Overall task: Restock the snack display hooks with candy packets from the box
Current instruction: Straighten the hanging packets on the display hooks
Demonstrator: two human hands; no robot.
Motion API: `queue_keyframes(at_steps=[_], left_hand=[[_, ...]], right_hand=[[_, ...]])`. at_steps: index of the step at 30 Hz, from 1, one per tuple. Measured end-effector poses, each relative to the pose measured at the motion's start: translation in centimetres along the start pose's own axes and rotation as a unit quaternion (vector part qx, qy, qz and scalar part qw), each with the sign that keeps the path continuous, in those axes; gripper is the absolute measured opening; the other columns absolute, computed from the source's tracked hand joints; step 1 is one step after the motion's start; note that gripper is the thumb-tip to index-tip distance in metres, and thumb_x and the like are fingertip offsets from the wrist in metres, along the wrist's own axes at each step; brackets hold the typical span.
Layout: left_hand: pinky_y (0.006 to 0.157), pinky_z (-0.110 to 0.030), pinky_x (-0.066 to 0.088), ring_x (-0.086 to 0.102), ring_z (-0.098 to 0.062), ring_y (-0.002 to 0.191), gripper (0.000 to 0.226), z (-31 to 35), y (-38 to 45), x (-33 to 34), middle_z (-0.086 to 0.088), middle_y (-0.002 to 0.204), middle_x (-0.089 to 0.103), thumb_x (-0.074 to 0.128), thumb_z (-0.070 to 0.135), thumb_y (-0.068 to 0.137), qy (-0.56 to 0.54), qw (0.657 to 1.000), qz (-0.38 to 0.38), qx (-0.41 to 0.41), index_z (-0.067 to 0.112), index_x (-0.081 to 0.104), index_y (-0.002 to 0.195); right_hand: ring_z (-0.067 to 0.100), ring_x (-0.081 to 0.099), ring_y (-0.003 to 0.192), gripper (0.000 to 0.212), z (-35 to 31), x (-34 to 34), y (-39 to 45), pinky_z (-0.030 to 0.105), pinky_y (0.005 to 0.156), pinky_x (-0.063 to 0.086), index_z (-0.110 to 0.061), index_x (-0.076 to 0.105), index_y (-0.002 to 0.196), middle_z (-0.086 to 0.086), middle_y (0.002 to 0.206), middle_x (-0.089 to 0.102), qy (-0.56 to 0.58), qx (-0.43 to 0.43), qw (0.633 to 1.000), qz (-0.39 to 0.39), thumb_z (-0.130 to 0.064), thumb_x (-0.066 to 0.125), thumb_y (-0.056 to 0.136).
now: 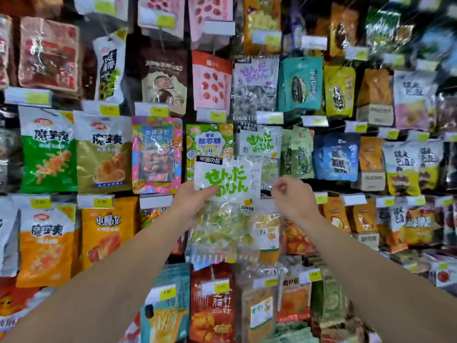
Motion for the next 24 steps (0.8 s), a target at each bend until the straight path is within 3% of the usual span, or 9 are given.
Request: queue_keyframes(at_steps=[2, 5, 7, 9, 11, 14, 19, 21, 24], left_hand=[[0.072, -0.038, 0.059, 0.070, -0.022, 0.078, 0.018, -0.4, 1.0, -0.1, -0.005, 0.092, 0.075, 0.071, 0.025, 0.088, 0.004, 1.000, 0.007, 0.003, 0.013, 0.071, 0.102], [0.069, -0.028, 0.049, 0.061, -0.011, 0.077, 0.016, -0.1, 4.0, 1.5, 0.006, 0.089, 0.066, 0.063, 0.030, 0.094, 0.016, 1.000, 0.002, 0.011, 0.020, 0.066, 0.106], [0.088, -0.034, 0.046, 0.058, -0.008, 0.083, 0.050, -0.1, 6.2, 2.9, 0.009, 0.107, 0.062, 0.065, 0.040, 0.090, -0.005, 1.000, -0.006, 0.017, 0.022, 0.053, 0.135], [0.098, -0.043, 0.047, 0.063, -0.018, 0.097, 0.078, 0.0, 8.0, 4.2, 0.005, 0.128, 0.059, 0.069, 0.057, 0.075, 0.002, 1.000, -0.003, 0.025, 0.023, 0.045, 0.141], [0.092, -0.050, 0.054, 0.064, -0.029, 0.104, 0.065, 0.2, 10.0, 5.5, -0.006, 0.122, 0.063, 0.071, 0.051, 0.078, 0.001, 0.999, 0.025, 0.049, 0.017, 0.051, 0.131], [0.087, -0.043, 0.052, 0.060, -0.034, 0.109, 0.058, 0.4, 12.4, 7.5, -0.012, 0.120, 0.058, 0.069, 0.038, 0.088, 0.007, 0.997, 0.057, 0.050, 0.004, 0.049, 0.130], [0.071, -0.023, 0.056, 0.065, -0.018, 0.075, 0.022, 1.9, 16.4, 11.4, -0.001, 0.083, 0.070, 0.067, 0.034, 0.089, 0.007, 0.997, 0.059, 0.056, 0.014, 0.068, 0.098], [0.085, -0.038, 0.058, 0.068, -0.024, 0.088, 0.032, 2.5, 17.6, 12.3, -0.002, 0.095, 0.073, 0.071, 0.044, 0.080, 0.016, 0.995, 0.070, 0.065, 0.019, 0.068, 0.100], [0.085, -0.051, 0.057, 0.071, -0.031, 0.089, 0.024, 3.2, 19.5, 13.0, -0.005, 0.094, 0.075, 0.071, 0.042, 0.080, 0.014, 0.993, 0.088, 0.072, 0.019, 0.071, 0.090]], right_hand=[[0.021, 0.063, 0.078, 0.009, -0.6, -0.1, 1.5, 0.032, 0.069, 0.050, -0.024, 0.059, 0.086, -0.003, 0.082, 0.067, -0.021, -0.021, 1.000, 0.002, -0.022, 0.054, 0.093], [0.025, 0.065, 0.089, 0.012, -0.5, 0.3, 5.5, 0.037, 0.079, 0.054, -0.018, 0.063, 0.100, 0.002, 0.095, 0.070, -0.053, -0.065, 0.996, 0.014, -0.021, 0.054, 0.092], [0.026, 0.063, 0.097, 0.021, -0.4, 0.4, 8.1, 0.036, 0.083, 0.052, -0.014, 0.062, 0.111, 0.005, 0.107, 0.068, -0.073, -0.093, 0.993, 0.029, -0.020, 0.056, 0.091], [0.027, 0.061, 0.106, 0.032, -0.1, 0.5, 10.4, 0.036, 0.089, 0.050, -0.014, 0.059, 0.121, 0.007, 0.121, 0.063, -0.086, -0.106, 0.990, 0.033, -0.020, 0.058, 0.090], [0.028, 0.058, 0.114, 0.040, 0.5, 0.7, 12.8, 0.036, 0.093, 0.047, -0.015, 0.055, 0.129, 0.007, 0.133, 0.056, -0.088, -0.111, 0.989, 0.028, -0.021, 0.059, 0.090], [0.028, 0.054, 0.122, 0.047, 0.9, 0.6, 16.3, 0.035, 0.093, 0.045, -0.016, 0.049, 0.138, 0.008, 0.142, 0.048, -0.101, -0.126, 0.987, 0.025, -0.024, 0.057, 0.092], [0.027, 0.044, 0.130, 0.054, 1.1, 0.2, 22.3, 0.037, 0.095, 0.043, -0.016, 0.039, 0.146, 0.005, 0.148, 0.038, -0.123, -0.174, 0.976, 0.037, -0.024, 0.054, 0.094], [0.029, 0.039, 0.132, 0.055, 1.0, 0.0, 24.0, 0.040, 0.097, 0.043, -0.016, 0.037, 0.146, 0.006, 0.148, 0.036, -0.132, -0.203, 0.969, 0.046, -0.023, 0.054, 0.094], [0.031, 0.029, 0.140, 0.060, 0.9, 0.2, 26.5, 0.041, 0.110, 0.032, -0.017, 0.032, 0.151, 0.004, 0.156, 0.029, -0.146, -0.240, 0.959, 0.038, -0.020, 0.053, 0.095]])
Point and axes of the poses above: each hand's wrist, its own y-axis towards the middle knuckle, its own x-axis out of the palm, z = x × y, the point moved 8 cm from there along y, towards the middle knuckle
